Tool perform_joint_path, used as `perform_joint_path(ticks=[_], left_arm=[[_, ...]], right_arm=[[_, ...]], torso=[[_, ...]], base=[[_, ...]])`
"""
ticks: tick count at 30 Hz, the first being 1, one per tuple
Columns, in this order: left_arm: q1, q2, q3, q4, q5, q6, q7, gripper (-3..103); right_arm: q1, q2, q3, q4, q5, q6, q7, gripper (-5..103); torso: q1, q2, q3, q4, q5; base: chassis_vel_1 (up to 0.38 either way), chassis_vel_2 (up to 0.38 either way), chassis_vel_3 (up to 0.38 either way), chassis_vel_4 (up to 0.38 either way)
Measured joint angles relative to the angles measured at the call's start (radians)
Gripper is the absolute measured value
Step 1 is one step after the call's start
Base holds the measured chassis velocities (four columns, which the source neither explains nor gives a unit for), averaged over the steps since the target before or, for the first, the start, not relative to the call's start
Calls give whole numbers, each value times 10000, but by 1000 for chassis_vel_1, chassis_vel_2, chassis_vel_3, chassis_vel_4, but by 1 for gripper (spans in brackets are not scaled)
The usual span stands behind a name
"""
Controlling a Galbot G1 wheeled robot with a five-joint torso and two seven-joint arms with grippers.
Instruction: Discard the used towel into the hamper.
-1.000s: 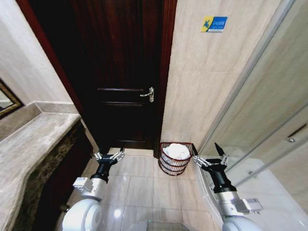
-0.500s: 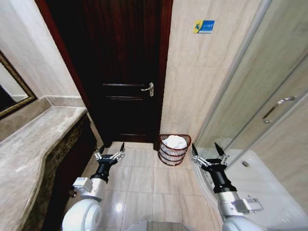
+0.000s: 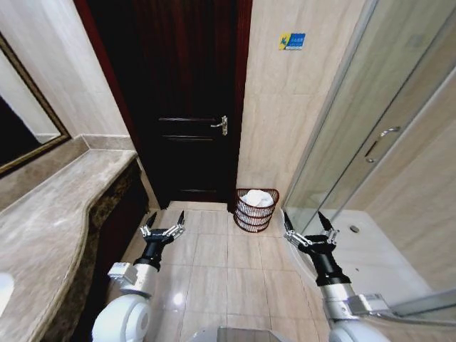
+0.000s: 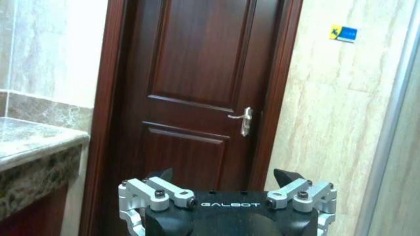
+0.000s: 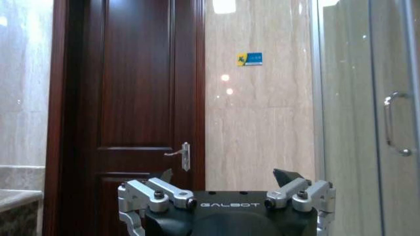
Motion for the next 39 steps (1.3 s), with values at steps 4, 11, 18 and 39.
perform_joint_path(ticks=[4,11,18,39], left_arm=[[-2,0,1,0,0,0,0,100],[-2,1,0,0,0,0,0,100],[-2,0,0,0,0,0,0,100],[-4,0,0,0,0,0,0,100]], right_arm=[[1,0,1,0,0,0,0,100],[2,0,0,0,0,0,0,100],[0,1,0,0,0,0,0,100],[1,0,0,0,0,0,0,100]], torso=[[7,-3,3,-2,6],[5,-2,1,0,-1],[3,-2,1,0,-6],[8,-2,3,-1,-2]], base=[[195,-191,-178,177],[176,-189,-174,188],[206,-211,-207,203],[121,-119,-119,120]])
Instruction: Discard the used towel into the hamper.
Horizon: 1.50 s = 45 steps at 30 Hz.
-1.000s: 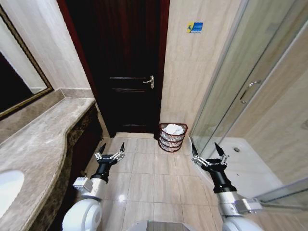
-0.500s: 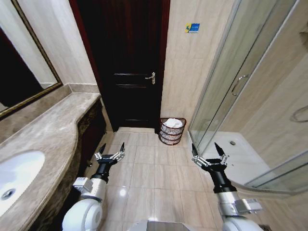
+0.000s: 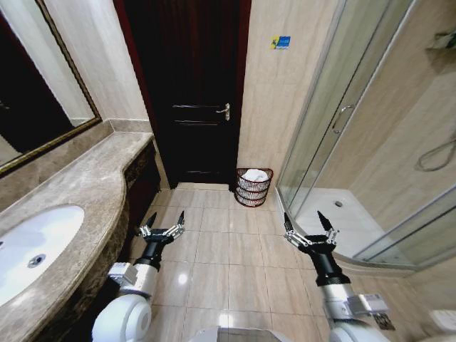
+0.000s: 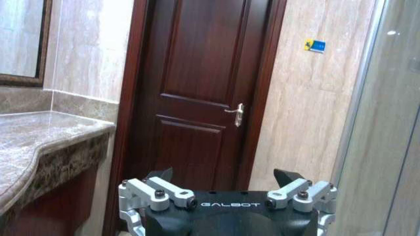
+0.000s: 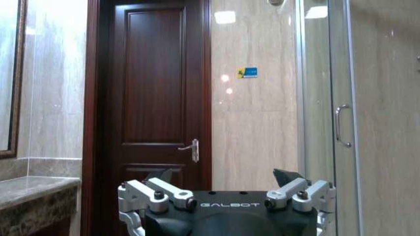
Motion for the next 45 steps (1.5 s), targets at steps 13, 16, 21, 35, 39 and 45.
perform_joint_path(ticks=[13,16,21,35,39,45], left_arm=[[3,0,0,0,0,0,0,100],[2,0,0,0,0,-1,0,100],[2,0,0,0,0,0,0,100],[2,0,0,0,0,-1,0,100],[2,0,0,0,0,0,0,100],[2,0,0,-1,0,0,0,100]], right_arm=[[-1,0,0,0,0,0,0,100],[-1,0,0,0,0,0,0,100],[-1,0,0,0,0,0,0,100],[0,0,0,0,0,0,0,100],[0,0,0,0,0,0,0,100],[-1,0,0,0,0,0,0,100]], torso=[[-5,-1,-2,0,0],[-5,-1,-1,0,0],[-4,-1,-1,0,0],[-4,0,-1,0,0],[-4,1,-1,0,0],[-4,0,-1,0,0]], base=[[-17,5,13,-6],[0,0,0,0],[0,0,0,0],[0,0,0,0],[0,0,0,0],[0,0,0,0]])
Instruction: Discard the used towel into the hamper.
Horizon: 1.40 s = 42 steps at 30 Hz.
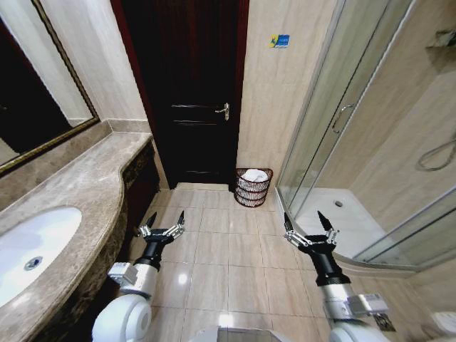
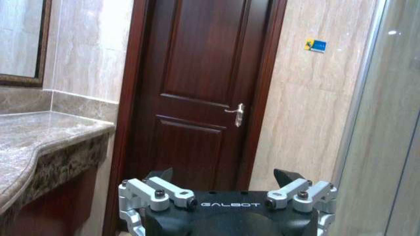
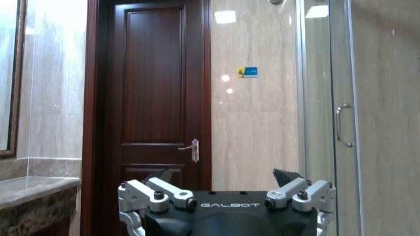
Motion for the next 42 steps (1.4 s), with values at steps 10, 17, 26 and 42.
perform_joint_path(ticks=[10,17,26,42], left_arm=[[0,0,0,0,0,0,0,100],[0,0,0,0,0,0,0,100],[0,0,0,0,0,0,0,100],[0,0,0,0,0,0,0,100]], right_arm=[[0,0,0,0,0,0,0,100],[0,0,0,0,0,0,0,100],[0,0,0,0,0,0,0,100],[0,0,0,0,0,0,0,100]], torso=[[0,0,0,0,0],[0,0,0,0,0],[0,0,0,0,0],[0,0,0,0,0]], base=[[0,0,0,0],[0,0,0,0],[0,0,0,0],[0,0,0,0]])
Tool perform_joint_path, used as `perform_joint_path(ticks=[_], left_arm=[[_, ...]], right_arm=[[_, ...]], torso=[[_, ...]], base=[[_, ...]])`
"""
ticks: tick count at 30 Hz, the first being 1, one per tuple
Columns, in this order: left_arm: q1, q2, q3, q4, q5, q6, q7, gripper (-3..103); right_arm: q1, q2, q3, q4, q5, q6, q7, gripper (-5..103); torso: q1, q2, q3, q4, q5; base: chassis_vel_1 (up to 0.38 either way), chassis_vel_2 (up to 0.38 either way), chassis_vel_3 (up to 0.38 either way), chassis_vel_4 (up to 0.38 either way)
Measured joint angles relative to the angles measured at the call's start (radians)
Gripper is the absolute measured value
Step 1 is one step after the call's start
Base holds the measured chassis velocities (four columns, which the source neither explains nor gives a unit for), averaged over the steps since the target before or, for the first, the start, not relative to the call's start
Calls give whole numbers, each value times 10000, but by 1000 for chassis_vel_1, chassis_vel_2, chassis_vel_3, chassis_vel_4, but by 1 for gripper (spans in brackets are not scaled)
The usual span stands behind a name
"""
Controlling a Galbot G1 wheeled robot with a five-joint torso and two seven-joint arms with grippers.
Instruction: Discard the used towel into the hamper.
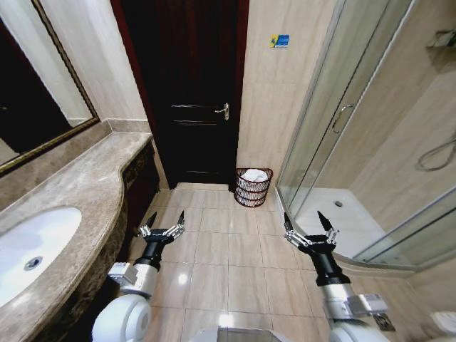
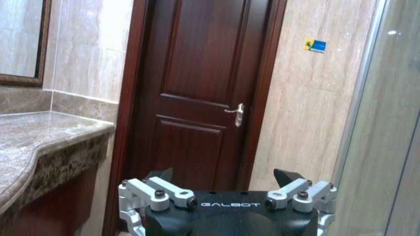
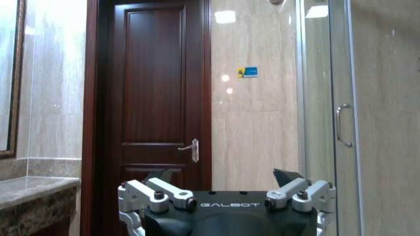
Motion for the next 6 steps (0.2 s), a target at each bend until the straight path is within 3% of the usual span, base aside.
perform_joint_path(ticks=[6], left_arm=[[0,0,0,0,0,0,0,100]], right_arm=[[0,0,0,0,0,0,0,100]], torso=[[0,0,0,0,0]], base=[[0,0,0,0]])
